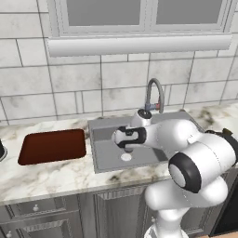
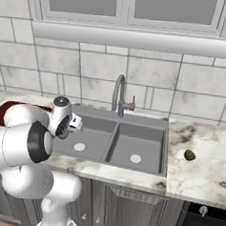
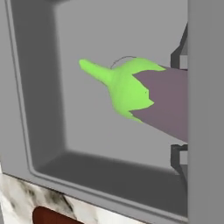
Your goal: Pick up all produce items and place them in the sink. Turn on the sink faucet to wash them. Then turn the sink off and put them in the tray.
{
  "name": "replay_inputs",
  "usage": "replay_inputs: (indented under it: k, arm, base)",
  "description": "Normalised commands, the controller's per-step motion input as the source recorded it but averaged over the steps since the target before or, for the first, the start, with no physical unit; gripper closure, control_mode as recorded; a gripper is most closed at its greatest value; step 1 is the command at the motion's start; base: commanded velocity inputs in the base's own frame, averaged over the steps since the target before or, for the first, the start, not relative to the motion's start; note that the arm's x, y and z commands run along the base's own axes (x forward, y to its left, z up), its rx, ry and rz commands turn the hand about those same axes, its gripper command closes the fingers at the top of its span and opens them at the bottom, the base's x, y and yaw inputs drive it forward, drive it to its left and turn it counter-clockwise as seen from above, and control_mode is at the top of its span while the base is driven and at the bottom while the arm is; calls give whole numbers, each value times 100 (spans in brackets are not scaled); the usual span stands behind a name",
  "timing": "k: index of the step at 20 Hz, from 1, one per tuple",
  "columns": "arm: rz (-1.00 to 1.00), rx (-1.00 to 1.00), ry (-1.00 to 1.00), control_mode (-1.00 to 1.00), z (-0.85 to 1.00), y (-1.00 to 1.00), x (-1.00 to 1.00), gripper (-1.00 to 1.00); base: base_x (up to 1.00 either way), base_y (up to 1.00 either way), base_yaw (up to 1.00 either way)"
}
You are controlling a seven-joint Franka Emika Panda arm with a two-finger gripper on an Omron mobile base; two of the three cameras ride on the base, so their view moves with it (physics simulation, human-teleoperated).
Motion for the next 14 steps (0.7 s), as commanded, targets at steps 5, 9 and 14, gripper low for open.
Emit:
replay_inputs:
  k: [5, 9, 14]
  arm:
    - [-10, -19, 2, -100, -23, 0, 21, 100]
    - [-6, -13, 0, -100, -25, 0, 8, 100]
    - [-1, -2, 5, -100, -21, -6, 4, 100]
  base:
    - [0, 0, 0]
    - [0, 0, 0]
    - [0, 0, 0]
